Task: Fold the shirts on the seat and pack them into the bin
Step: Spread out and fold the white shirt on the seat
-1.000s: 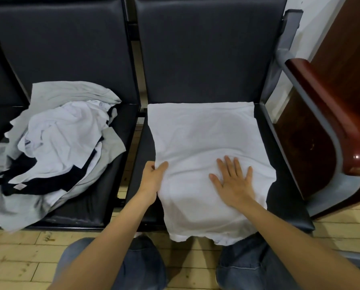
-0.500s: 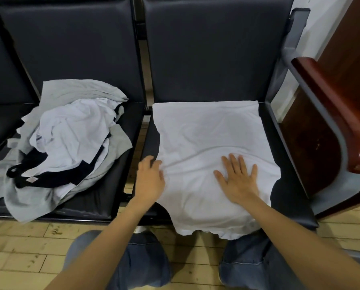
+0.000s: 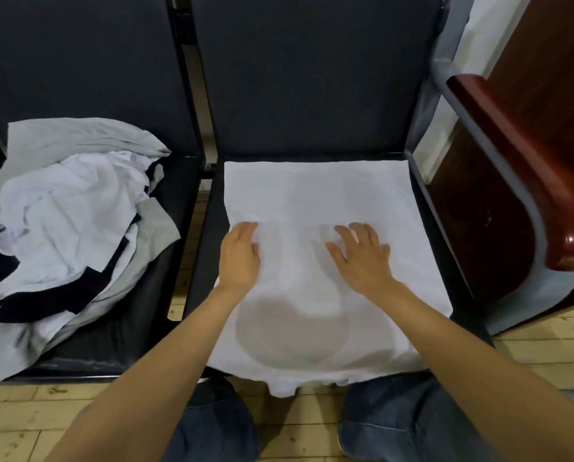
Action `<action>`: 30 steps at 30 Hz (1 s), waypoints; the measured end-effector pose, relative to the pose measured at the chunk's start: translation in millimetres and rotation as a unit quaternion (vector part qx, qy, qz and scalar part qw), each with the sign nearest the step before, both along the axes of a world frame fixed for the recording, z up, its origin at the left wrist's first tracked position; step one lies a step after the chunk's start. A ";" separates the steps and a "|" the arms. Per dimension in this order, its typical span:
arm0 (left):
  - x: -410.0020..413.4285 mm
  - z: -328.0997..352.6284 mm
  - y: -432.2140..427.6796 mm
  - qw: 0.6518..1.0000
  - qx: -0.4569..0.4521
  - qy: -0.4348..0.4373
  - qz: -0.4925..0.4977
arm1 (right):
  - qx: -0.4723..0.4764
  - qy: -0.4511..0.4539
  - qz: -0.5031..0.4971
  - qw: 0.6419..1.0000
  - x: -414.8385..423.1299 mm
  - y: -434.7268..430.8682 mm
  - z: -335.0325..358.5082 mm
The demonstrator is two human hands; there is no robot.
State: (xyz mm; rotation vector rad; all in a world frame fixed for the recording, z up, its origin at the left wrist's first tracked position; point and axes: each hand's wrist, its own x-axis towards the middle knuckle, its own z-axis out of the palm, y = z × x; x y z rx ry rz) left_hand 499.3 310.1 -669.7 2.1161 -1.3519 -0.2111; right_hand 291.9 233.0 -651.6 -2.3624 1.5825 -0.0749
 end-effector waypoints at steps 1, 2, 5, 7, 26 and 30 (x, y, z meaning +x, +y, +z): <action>-3.0 -1.8 -3.6 1.000 0.025 -0.003 0.015 | 0.050 0.038 0.002 0.998 -0.7 -4.3 -7.5; -5.4 -3.6 -7.5 0.997 0.054 -0.003 0.049 | 0.074 0.077 0.008 0.994 -3.1 -7.4 -13.2; -8.6 1.6 -18.4 0.972 0.144 0.049 0.177 | 0.049 0.114 0.020 0.992 -10.3 -11.6 -24.4; -7.5 6.7 -18.5 0.959 0.172 0.066 0.217 | 0.040 0.120 0.014 0.992 -10.0 -12.8 -26.3; -21.5 4.4 26.3 0.989 0.117 -0.087 -0.040 | 0.021 0.105 -0.001 0.994 -6.5 -13.6 -27.7; -37.0 -15.8 27.1 0.968 0.223 -0.097 -0.061 | 0.020 0.105 0.005 0.994 -3.5 -16.6 -27.5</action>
